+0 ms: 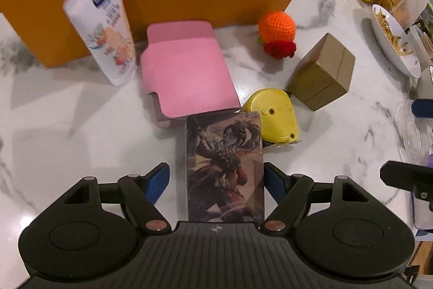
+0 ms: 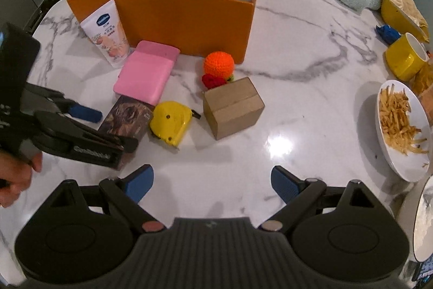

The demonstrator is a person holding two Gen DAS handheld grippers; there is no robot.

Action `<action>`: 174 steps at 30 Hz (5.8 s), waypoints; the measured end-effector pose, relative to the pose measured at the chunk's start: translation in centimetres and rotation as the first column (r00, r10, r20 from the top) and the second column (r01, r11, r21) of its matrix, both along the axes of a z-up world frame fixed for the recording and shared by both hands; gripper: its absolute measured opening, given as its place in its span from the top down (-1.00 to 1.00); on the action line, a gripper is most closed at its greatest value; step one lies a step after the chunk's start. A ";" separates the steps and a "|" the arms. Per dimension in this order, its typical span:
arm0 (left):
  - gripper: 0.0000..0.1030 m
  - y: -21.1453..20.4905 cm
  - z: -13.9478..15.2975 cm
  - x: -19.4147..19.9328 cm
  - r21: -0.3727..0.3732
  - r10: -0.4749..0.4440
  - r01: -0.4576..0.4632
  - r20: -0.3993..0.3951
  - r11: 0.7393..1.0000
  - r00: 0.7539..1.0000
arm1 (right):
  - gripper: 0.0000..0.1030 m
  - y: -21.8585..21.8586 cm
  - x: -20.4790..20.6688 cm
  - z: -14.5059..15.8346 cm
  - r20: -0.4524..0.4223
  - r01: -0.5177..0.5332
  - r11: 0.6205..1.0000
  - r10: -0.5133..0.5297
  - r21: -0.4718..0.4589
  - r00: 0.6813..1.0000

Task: Organize objects
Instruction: 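Move left tool to the anime trading card while right tool approaches the brown cardboard box, then close left tool on the trading card while right tool grasps the brown cardboard box, then lift and carry the card with left tool while right tool carries the brown box to the orange box, then open left tool to drop the card inside while right tool releases the brown box inside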

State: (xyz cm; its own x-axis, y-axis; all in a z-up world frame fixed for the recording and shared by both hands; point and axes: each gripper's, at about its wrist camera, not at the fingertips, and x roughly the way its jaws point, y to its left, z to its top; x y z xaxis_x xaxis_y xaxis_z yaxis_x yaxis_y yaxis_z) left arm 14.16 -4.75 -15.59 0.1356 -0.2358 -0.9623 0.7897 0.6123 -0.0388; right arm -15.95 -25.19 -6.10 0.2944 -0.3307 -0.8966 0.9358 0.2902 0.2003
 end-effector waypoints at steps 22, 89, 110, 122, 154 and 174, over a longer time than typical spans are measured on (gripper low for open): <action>-0.39 6.4 1.0 -0.7 0.057 -0.038 0.034 0.070 0.998 0.997 | -0.50 -8.4 0.9 -3.5 -0.027 -0.073 0.997 0.073 -0.010 0.997; -0.33 8.3 10.5 -1.1 -0.115 0.043 -0.019 0.210 0.993 0.977 | -0.21 -4.3 0.6 2.9 0.045 -0.196 0.981 0.195 0.003 0.980; -0.33 -1.7 19.4 10.0 -0.110 -0.103 0.170 0.452 0.979 0.886 | -0.21 -15.1 3.6 11.8 0.056 -0.189 0.957 0.206 -0.222 0.977; -0.33 -7.1 16.3 15.8 0.007 -0.194 0.218 0.488 0.976 0.851 | -0.21 -20.7 7.0 9.5 0.033 -0.209 0.959 0.219 -0.192 0.975; -0.36 -10.9 7.0 20.6 0.280 -0.332 0.221 0.456 0.934 0.826 | -0.20 -22.4 10.7 0.0 -0.111 -0.429 0.902 0.432 0.047 0.895; -0.72 -9.3 10.8 19.9 0.183 -0.284 0.220 0.505 0.958 0.815 | -0.35 -22.8 8.7 2.0 -0.058 -0.281 0.958 0.278 -0.060 0.959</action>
State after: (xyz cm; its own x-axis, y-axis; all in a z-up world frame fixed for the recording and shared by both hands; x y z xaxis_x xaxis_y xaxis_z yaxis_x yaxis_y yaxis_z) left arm 34.05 -14.09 -4.83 0.5744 -0.2284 -0.7861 0.7992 0.3642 0.4782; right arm -7.24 -47.98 -4.09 0.3399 -0.3009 -0.8910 0.8237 0.5525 0.1276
